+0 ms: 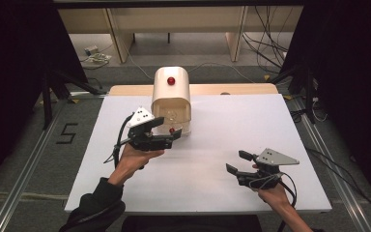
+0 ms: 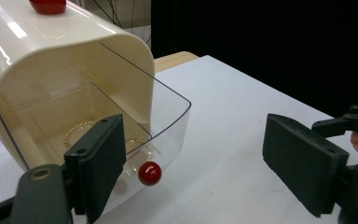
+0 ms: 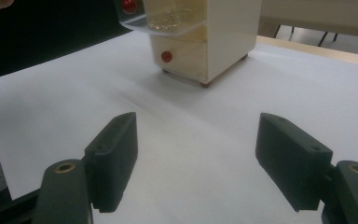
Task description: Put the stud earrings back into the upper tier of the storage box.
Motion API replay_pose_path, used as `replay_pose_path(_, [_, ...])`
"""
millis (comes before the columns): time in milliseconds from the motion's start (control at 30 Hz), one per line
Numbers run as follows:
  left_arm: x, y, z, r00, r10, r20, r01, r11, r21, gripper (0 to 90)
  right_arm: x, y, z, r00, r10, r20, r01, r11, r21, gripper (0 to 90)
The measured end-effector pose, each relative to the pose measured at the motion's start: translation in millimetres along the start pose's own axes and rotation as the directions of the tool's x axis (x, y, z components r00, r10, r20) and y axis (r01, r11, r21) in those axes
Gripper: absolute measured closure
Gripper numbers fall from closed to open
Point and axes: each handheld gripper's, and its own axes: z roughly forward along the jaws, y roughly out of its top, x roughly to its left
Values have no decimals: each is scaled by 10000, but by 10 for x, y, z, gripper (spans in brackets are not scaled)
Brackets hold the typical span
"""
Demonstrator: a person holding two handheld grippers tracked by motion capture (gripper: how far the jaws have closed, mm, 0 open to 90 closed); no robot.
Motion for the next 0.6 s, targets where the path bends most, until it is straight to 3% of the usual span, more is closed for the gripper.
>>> replay_pose_path(600, [-13, -84, -35, 9997, 35, 230, -38, 9999, 163, 211, -7, -1, 0, 10000, 10, -4, -10, 10000, 3, 303])
